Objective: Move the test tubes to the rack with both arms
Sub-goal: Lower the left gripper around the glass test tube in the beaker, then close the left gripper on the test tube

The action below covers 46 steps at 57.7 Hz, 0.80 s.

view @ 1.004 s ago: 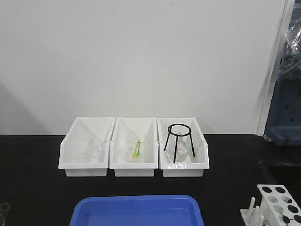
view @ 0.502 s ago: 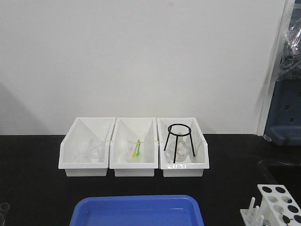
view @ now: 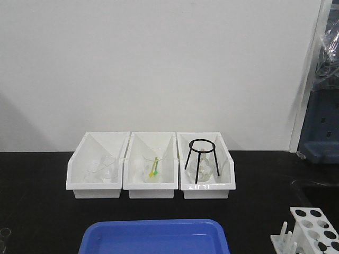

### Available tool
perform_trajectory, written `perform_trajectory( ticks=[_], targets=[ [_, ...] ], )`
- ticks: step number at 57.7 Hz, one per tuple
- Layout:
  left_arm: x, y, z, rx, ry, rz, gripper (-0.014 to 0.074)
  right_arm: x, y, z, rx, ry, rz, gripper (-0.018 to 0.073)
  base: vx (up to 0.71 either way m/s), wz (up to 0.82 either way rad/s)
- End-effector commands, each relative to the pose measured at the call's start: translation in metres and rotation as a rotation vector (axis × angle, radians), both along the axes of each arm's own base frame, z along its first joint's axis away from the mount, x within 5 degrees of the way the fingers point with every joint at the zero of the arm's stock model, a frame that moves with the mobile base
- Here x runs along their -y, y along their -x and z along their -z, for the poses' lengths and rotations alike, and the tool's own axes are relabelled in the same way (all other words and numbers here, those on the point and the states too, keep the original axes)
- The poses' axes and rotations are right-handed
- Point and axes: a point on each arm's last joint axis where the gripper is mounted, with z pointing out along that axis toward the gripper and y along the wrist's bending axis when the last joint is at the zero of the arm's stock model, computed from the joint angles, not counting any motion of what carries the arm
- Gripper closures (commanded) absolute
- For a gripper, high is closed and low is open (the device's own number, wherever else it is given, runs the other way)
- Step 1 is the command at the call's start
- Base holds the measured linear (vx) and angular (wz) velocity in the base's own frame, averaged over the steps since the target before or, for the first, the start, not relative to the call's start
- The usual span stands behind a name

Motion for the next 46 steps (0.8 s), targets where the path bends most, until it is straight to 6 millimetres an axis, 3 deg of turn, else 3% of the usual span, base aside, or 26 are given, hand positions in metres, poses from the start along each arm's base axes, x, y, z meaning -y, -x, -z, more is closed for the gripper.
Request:
perform_trajectory(
  ticks=[1,46],
  targets=[
    [0.002,-0.012,-0.014,0.145,0.009,0.0,0.009,-0.001,-0.002,-0.017,0.093,-0.005,-0.004,0.0162,0.0,0.0],
    [-0.001,-0.039,0.004,0.197,0.002,-0.052,0.0088,-0.001,-0.002,-0.016,0.086,-0.005,-0.003,0.0162,0.0,0.0]
  ],
)
